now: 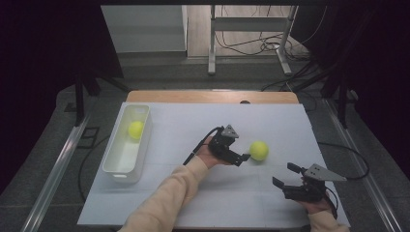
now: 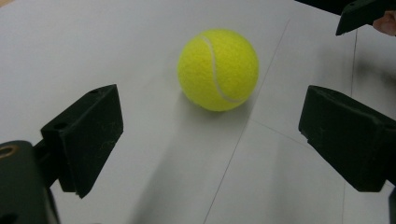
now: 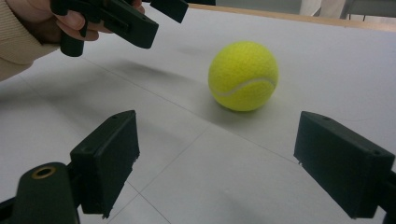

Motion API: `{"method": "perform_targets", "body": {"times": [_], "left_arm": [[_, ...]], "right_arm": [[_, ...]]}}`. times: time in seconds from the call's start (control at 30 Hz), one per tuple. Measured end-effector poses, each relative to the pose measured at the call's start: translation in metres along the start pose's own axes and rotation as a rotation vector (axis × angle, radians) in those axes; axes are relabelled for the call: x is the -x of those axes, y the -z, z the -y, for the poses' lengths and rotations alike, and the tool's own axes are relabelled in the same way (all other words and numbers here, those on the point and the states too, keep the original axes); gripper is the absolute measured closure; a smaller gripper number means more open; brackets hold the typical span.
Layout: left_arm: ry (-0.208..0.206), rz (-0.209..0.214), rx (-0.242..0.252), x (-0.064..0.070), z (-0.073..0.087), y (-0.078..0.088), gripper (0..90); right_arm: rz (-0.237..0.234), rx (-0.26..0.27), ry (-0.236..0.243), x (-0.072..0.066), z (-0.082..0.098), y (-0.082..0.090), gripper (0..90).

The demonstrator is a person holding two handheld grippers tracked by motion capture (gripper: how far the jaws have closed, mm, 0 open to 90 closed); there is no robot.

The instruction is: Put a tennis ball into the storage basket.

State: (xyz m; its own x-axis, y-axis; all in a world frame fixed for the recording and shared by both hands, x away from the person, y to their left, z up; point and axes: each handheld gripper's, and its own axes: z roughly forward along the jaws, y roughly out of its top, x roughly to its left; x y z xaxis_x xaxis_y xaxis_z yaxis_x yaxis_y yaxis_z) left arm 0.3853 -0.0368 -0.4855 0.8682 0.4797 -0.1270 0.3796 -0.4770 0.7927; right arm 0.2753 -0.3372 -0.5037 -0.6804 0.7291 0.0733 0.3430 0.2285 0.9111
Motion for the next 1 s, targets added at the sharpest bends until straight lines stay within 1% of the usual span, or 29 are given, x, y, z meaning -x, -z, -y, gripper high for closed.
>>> {"method": "perform_targets", "body": {"times": [0.2,0.4,0.6,0.67,0.8,1.0], "left_arm": [[0.000,0.001,-0.021,0.000,-0.004,-0.009,7.0],[0.018,0.004,-0.028,0.000,-0.007,-0.016,7.0],[0.010,0.009,-0.051,0.001,-0.010,-0.025,6.9],[0.010,0.009,-0.052,0.001,-0.011,-0.027,6.9],[0.007,0.023,-0.054,0.003,-0.014,-0.033,6.9],[0.004,0.026,-0.070,0.004,-0.016,-0.041,7.0]], "right_arm": [[0.000,0.000,0.000,0.000,0.000,0.000,14.4],[0.000,-0.001,0.000,0.000,0.000,0.000,14.4],[0.000,-0.001,0.001,0.000,0.000,0.000,14.4],[0.000,-0.001,0.001,0.000,0.000,0.000,14.4],[0.000,-0.002,0.001,0.000,0.000,0.000,14.4],[0.000,-0.002,0.002,0.000,0.000,0.000,14.4]]}}
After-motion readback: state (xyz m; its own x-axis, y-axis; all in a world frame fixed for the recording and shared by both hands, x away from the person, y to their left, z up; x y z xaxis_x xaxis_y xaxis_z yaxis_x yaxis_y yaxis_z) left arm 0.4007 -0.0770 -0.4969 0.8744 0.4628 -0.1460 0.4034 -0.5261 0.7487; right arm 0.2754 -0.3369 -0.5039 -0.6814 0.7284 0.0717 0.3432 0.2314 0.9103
